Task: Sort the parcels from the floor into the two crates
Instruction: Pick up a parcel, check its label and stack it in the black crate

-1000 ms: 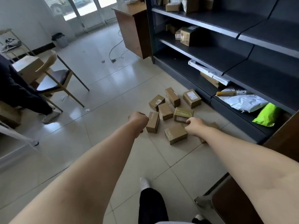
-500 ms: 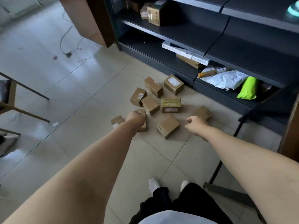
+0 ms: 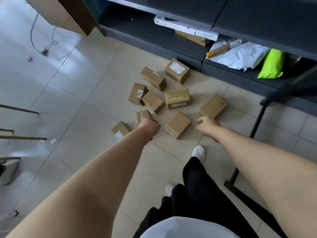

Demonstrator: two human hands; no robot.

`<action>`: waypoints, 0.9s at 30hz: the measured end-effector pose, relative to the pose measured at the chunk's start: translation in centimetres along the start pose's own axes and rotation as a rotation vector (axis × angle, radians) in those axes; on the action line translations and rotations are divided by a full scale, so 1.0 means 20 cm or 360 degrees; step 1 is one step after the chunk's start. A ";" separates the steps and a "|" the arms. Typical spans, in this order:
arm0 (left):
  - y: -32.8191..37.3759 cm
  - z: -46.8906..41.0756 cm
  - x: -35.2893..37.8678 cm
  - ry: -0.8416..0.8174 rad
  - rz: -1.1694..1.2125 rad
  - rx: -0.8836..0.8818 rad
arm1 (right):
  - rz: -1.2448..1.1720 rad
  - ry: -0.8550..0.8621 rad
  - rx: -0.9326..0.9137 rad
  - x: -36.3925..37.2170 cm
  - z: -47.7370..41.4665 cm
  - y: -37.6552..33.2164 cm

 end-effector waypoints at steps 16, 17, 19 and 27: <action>-0.13 -1.10 0.96 -0.0351 -0.0596 -0.0004 | -0.0178 -0.0222 0.0423 0.65 -1.19 0.43; -0.16 -1.17 1.01 -0.0353 -0.0651 0.0022 | -0.0189 -0.0236 0.0458 0.74 -1.24 0.48; -0.24 -1.31 1.12 -0.0367 -0.0754 0.0060 | -0.0225 -0.0262 0.0544 0.91 -1.34 0.57; -0.43 -1.86 1.50 -0.0425 -0.1114 0.0346 | -0.0350 -0.0230 0.0665 1.47 -1.79 0.77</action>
Point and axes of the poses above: each hand's wrist, its own z-axis away from the middle knuckle, its own x-axis out of the palm, y = z × x, the point moved 3 cm from there along -z, towards the middle knuckle, and after that the axes turned 9 degrees about y, right-handed, at the moved point
